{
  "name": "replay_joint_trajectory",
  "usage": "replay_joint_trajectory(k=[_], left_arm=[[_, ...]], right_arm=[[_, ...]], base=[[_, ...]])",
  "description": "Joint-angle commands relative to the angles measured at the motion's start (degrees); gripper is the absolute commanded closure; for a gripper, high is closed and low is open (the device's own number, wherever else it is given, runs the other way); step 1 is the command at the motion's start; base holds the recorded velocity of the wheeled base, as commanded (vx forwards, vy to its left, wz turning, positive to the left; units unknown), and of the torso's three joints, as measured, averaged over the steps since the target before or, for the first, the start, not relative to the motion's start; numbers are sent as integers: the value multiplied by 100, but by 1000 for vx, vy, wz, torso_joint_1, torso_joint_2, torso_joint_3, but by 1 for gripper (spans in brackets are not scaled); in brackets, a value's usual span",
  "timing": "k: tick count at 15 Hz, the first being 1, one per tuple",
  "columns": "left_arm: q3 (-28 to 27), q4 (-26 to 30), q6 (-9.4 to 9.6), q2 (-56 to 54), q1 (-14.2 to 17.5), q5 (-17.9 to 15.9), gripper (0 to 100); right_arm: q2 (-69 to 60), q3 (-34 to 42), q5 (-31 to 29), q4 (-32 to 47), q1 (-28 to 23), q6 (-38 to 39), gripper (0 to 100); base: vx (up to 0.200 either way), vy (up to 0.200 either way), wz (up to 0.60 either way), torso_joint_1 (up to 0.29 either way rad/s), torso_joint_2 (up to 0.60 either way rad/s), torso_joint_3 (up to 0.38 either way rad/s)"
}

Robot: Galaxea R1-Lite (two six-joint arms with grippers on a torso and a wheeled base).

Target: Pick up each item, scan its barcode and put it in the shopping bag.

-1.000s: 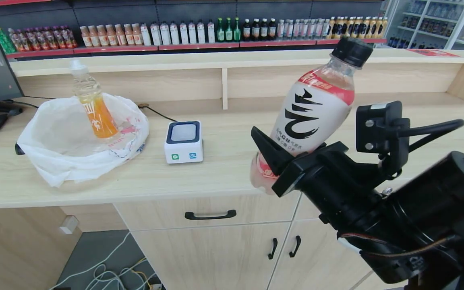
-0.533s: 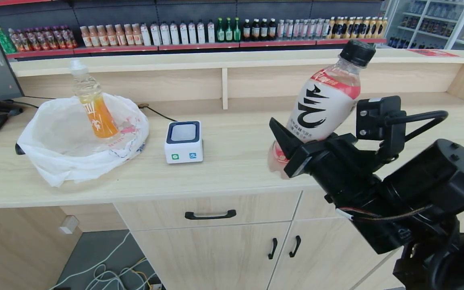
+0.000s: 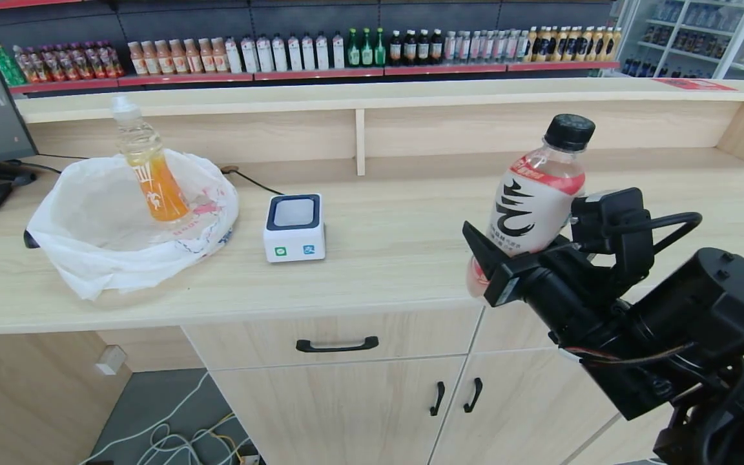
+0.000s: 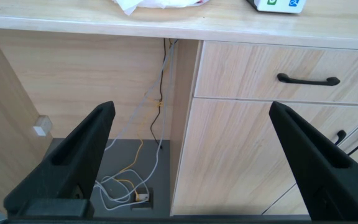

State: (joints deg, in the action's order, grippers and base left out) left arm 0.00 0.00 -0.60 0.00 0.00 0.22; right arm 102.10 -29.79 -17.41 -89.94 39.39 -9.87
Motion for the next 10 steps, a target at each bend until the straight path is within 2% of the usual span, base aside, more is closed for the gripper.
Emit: replay_joint_trajectory(k=[1,3,7,10], left_arm=[[0,0,7,0,0,4,0],[0,0,16,0,0,4,0],[0,0,7,0,0,4,0],[0,0,7,0,0,-4,0]], right_arm=[[12,-53,1,-6,8,-23,100],[30,-35,1,-6,-10,117,100],[65,-554,-202,-6,-45,443,100],[38,-598,-210,-6,-186,513,100]], base=[[0,0,0,0,0,0],[0,0,0,0,0,0],[0,200,0,-2,4,4],[0,200,0,12,9,1]])
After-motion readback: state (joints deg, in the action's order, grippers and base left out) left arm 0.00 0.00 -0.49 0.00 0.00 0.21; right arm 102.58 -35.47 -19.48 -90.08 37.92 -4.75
